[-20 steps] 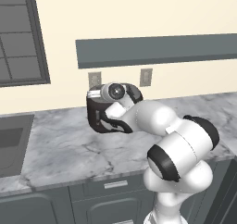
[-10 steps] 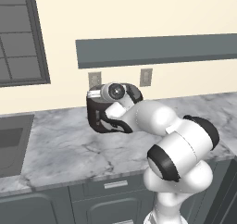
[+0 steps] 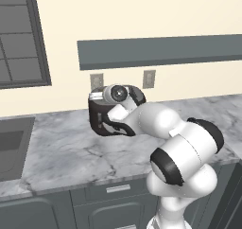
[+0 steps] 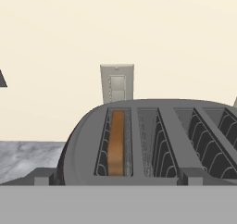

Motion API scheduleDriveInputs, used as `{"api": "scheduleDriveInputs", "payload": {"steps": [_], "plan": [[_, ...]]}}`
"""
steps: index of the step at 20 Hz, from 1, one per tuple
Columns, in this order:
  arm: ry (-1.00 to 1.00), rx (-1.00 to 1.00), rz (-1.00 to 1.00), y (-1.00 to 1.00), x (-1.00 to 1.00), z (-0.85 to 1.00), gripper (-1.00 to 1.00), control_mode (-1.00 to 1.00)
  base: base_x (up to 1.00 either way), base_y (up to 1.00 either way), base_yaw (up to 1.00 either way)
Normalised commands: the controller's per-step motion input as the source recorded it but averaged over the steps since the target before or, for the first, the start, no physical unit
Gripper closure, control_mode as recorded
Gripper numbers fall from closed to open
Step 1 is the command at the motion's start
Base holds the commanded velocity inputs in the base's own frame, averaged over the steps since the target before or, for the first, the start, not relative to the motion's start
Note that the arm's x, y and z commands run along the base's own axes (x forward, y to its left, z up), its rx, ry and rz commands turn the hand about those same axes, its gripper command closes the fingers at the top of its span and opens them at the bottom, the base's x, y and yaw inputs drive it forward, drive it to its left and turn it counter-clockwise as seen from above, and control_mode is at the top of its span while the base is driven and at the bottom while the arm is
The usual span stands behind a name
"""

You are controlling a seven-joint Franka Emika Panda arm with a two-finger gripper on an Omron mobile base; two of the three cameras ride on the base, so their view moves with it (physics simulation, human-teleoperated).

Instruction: Start the toaster. Once the lever pops up, take the bread to the plate on the dining counter.

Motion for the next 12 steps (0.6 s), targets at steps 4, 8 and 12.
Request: {"api": "scheduleDriveInputs", "payload": {"steps": [4,8,12], "plan": [[0.00,0.00,0.00,0.00,0.00,0.00,-1.00,-1.00,0.00,0.00,0.00],[0.00,0.00,0.00,0.00,0.00,0.00,-1.00,-1.00,0.00,0.00,0.00],[0.00,0.00,0.00,0.00,0.00,0.00,-1.00,-1.00,0.00,0.00,0.00]]}}
